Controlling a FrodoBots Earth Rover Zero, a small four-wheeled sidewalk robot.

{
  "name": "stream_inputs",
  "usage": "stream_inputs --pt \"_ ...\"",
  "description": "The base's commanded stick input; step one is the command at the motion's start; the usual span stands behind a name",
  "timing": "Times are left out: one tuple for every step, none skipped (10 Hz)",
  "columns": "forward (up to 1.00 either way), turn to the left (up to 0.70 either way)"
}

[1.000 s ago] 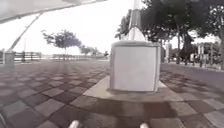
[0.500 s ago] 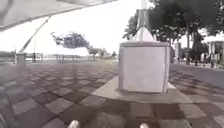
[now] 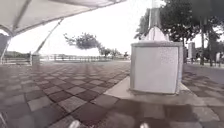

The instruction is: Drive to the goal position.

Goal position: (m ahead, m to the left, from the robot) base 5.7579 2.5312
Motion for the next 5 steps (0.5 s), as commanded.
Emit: stream_inputs --pt "0.70 0.27" --pt "0.70 0.27" --pt "0.70 0.27" --pt "0.70 0.27" --pt "0.70 0.27"
